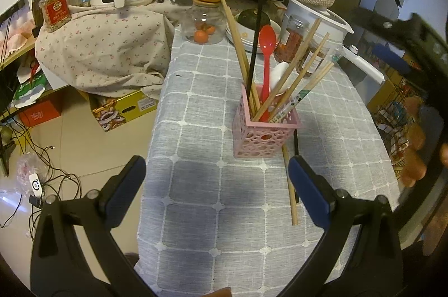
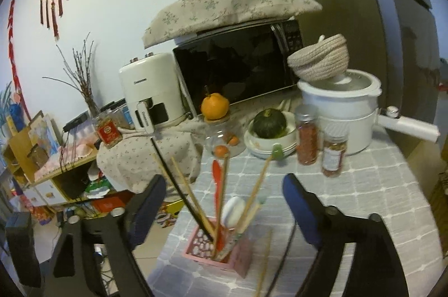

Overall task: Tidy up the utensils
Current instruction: 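Lower the wooden chopsticks into the pink basket and open the right tool, then move the open right tool down to a black chopstick on the table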

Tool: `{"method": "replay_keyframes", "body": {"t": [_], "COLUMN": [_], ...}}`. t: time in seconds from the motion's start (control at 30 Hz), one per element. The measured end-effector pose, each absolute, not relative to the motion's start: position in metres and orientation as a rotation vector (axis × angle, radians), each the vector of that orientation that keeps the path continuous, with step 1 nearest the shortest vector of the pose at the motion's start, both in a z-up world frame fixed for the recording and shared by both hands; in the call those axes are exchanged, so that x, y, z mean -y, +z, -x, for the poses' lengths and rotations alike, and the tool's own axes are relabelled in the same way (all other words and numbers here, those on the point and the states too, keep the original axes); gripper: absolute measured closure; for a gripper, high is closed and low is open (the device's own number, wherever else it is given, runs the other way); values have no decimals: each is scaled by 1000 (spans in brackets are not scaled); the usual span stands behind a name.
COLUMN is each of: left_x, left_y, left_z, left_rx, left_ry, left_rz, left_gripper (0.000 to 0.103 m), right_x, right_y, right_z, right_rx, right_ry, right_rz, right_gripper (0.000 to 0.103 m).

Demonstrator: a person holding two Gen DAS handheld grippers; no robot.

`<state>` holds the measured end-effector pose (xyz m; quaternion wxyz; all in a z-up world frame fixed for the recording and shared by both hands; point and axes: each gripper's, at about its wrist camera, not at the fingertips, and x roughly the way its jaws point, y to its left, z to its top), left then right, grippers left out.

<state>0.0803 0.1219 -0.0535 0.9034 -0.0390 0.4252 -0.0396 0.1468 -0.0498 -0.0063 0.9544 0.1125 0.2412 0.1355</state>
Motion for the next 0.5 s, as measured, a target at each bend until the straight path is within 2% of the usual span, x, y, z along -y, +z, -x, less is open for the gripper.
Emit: {"method": "replay_keyframes", "body": {"t": [0.1, 0.5], "left_x": [-116, -93], "left_y": [-54, -64], "left_z": [-80, -83], "left_rx": [-881, -915], "left_ry": [-85, -90], "left_rz": [66, -5], "left_gripper": [2, 2], "right_x": [64, 105], "right_y": [-2, -14], "right_z": [-142, -131], "right_rx": [-494, -610], "right_ry": [250, 166], "right_rz": [-225, -132], "right_gripper": [0, 0]}}
